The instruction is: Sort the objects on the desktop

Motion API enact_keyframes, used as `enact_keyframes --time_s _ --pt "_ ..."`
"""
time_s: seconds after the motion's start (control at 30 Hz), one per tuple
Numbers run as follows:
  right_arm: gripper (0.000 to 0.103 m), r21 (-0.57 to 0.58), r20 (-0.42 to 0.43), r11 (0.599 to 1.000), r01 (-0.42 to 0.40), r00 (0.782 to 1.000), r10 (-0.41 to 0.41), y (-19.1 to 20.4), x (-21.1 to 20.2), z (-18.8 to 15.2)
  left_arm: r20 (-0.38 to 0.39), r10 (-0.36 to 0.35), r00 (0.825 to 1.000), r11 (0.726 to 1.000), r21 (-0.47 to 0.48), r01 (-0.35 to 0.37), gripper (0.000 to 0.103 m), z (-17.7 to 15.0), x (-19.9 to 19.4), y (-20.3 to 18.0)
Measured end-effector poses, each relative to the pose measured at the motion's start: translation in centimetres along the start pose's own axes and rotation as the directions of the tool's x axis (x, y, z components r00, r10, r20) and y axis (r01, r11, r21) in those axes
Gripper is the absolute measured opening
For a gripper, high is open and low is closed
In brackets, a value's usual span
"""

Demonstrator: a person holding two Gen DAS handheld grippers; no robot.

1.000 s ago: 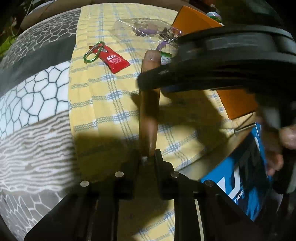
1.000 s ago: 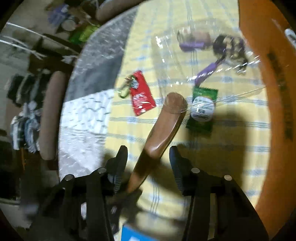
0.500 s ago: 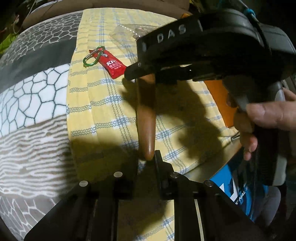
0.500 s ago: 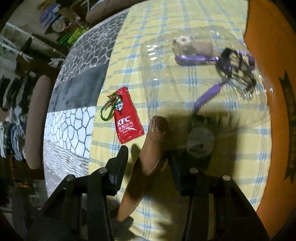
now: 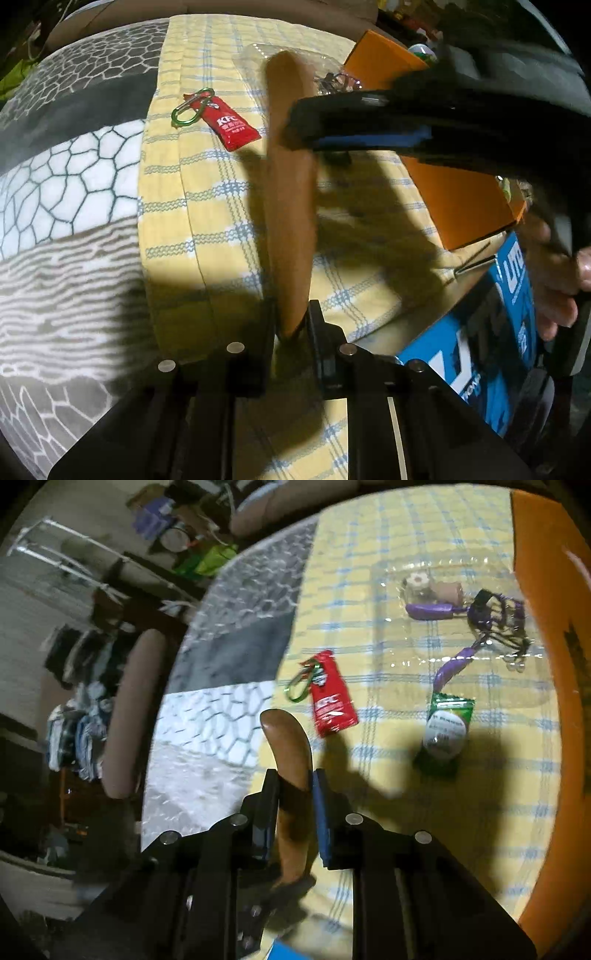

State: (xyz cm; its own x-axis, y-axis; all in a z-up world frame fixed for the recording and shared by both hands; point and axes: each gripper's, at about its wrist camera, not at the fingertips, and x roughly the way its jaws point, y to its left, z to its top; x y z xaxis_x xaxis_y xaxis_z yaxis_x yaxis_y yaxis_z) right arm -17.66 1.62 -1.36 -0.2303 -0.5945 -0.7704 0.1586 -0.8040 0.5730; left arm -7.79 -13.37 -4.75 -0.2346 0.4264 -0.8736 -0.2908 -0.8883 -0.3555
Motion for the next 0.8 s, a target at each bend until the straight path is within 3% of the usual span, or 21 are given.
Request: enact_keyframes --time_s 0.17,0.2,0.27,0.3,0.37,0.47,0.5,0.6,0.67,0.8 --pt "0.017 0.022 0.072 0.996 -0.087 0.994 0.085 -0.3 -4.7 -1.8 0.025 -0.011 1.000 1.000 0.010 0.011 0.018 1.0 -1.6 -1.3" --pt "0.015 0.026 0.084 0.995 -0.100 0.992 0.098 -0.3 -5.3 -1.8 0.032 -0.003 0.999 1.000 0.025 0.002 0.018 1.4 -2.2 -2.2" --pt "0.001 0.040 0.124 0.988 -0.146 0.982 0.140 -0.6 -7.8 -2.1 0.053 0.002 0.999 0.999 0.047 -0.005 0.016 2.2 -3.7 -2.9" --pt "0.001 0.039 0.141 0.986 -0.163 0.978 0.156 -0.8 -9.2 -2.3 0.067 -0.004 0.998 0.998 0.068 -0.001 0.016 2.9 -5.0 -3.5" --pt "0.001 0.045 0.184 0.989 -0.142 0.974 0.131 -1.5 -12.1 -2.5 0.089 0.022 0.996 0.994 0.109 -0.032 0.018 4.6 -7.0 -4.1" --pt "0.001 0.076 0.198 0.989 -0.124 0.974 0.107 -3.1 -14.7 -3.2 0.048 0.074 0.996 0.987 0.139 -0.081 0.016 6.4 -7.0 -6.1" --pt "0.003 0.083 0.198 0.989 -0.123 0.975 0.105 -3.3 -15.0 -3.3 0.046 0.128 0.991 0.981 0.141 -0.133 0.016 6.6 -6.7 -6.4" --pt "0.005 0.068 0.173 0.995 -0.079 0.983 0.067 -3.5 -15.4 -4.0 0.041 0.143 0.989 0.987 0.065 -0.146 0.017 6.1 -6.1 -5.4" --pt "0.006 0.051 0.157 0.998 -0.047 0.987 0.038 -3.4 -14.8 -4.0 0.020 0.149 0.989 0.989 0.017 -0.149 0.028 5.7 -4.8 -4.5" --pt "0.031 0.061 0.111 0.998 -0.013 0.994 0.006 -3.3 -12.1 -3.1 -0.003 0.160 0.987 0.987 0.023 -0.159 0.033 4.9 -2.1 -3.2"
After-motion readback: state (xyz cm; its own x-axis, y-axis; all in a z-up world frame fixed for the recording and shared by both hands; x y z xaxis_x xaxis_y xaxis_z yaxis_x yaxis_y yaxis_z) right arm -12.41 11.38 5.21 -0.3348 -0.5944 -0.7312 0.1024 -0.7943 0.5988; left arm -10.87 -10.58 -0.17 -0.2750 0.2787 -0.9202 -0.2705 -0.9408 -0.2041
